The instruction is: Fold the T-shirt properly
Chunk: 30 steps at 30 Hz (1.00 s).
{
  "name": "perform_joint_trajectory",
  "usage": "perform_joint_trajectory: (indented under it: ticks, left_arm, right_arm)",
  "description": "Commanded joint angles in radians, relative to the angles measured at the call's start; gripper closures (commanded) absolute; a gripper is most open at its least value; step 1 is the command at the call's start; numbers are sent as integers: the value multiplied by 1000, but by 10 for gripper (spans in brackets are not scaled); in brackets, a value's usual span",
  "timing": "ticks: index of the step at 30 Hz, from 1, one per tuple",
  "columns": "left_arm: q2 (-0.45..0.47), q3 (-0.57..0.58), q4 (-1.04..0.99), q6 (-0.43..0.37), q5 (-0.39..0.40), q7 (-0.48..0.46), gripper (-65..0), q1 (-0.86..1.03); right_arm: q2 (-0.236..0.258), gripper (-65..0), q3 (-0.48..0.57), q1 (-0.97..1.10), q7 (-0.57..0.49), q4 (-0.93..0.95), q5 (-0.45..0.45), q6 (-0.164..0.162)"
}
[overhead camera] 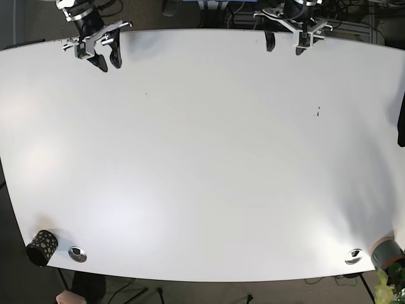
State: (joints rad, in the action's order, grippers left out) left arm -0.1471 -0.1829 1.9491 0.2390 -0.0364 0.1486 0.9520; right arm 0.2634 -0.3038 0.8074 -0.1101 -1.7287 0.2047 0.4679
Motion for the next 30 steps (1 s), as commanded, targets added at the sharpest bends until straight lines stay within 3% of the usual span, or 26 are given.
perform_joint_trajectory:
  ticks: [1,8,17,25,30]
  left_arm:
    - [-10,0,20,-36,8,-22,-400,42]
    - [-10,4,17,-40,11,-22,-401,172]
    - [-6,-5,-93,-45,10,-20,-401,230]
    - [2,-28,-348,-40,8,-25,-399,147]
    - [11,-27,-333,-40,11,-25,-399,147]
  right_arm:
    - [27,-203,-8,59,-30,-41,32,1]
    - [63,-203,-8,238,-29,-50,94,1]
    - [60,-203,-4,378,-29,17,97,2]
    - [63,-203,70,310,-29,221,91,2]
    - [72,-203,79,301,-30,246,95,2]
